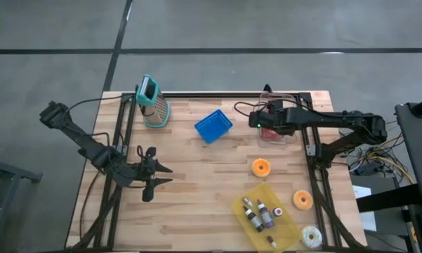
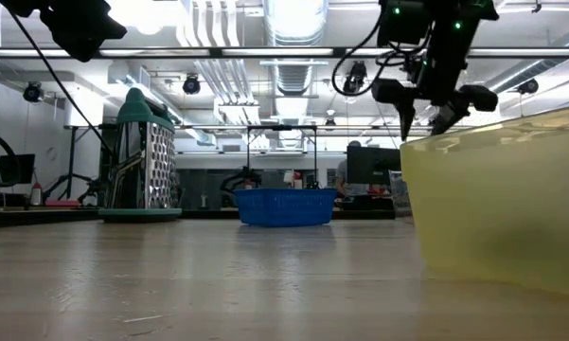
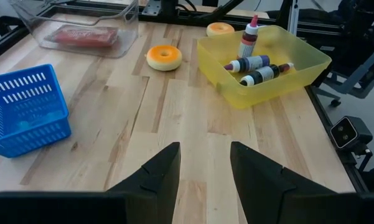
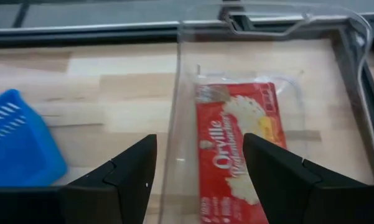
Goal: Pick & Place Food Item
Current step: Put the top left orange donut into the blue bin
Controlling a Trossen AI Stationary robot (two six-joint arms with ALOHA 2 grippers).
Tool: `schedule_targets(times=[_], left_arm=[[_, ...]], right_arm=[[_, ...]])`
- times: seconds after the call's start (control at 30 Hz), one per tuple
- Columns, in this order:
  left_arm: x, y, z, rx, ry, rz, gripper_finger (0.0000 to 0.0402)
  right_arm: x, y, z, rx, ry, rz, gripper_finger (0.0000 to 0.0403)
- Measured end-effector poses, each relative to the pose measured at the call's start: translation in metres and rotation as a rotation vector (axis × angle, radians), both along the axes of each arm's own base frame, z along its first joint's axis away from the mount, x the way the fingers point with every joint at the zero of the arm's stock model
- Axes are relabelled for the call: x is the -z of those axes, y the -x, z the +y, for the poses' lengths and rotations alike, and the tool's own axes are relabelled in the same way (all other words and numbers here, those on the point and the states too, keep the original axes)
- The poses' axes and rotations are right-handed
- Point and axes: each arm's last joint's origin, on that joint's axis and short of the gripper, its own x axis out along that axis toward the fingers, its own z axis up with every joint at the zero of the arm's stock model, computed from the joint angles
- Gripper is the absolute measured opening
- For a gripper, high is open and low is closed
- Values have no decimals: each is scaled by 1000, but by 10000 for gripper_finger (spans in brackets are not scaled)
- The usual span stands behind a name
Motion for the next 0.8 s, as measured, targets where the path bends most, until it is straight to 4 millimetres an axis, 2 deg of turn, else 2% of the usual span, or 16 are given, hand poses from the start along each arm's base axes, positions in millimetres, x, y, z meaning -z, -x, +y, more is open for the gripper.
schedule_targets(times=[0.3, 0.43, 0.67, 0.8], left_arm=[[0, 0, 0, 0, 0, 0, 149], [0, 0, 0, 0, 0, 0, 149], [0, 0, 0, 0, 0, 0, 149], [0, 0, 0, 0, 0, 0, 149]], right_arm=[[-16, -9, 7, -94, 18, -12, 233], [-15, -11, 12, -126, -10, -18, 233], [-8, -12, 22, -224, -188, -41, 233], [-9, -19, 34, -315, -182, -58, 233]])
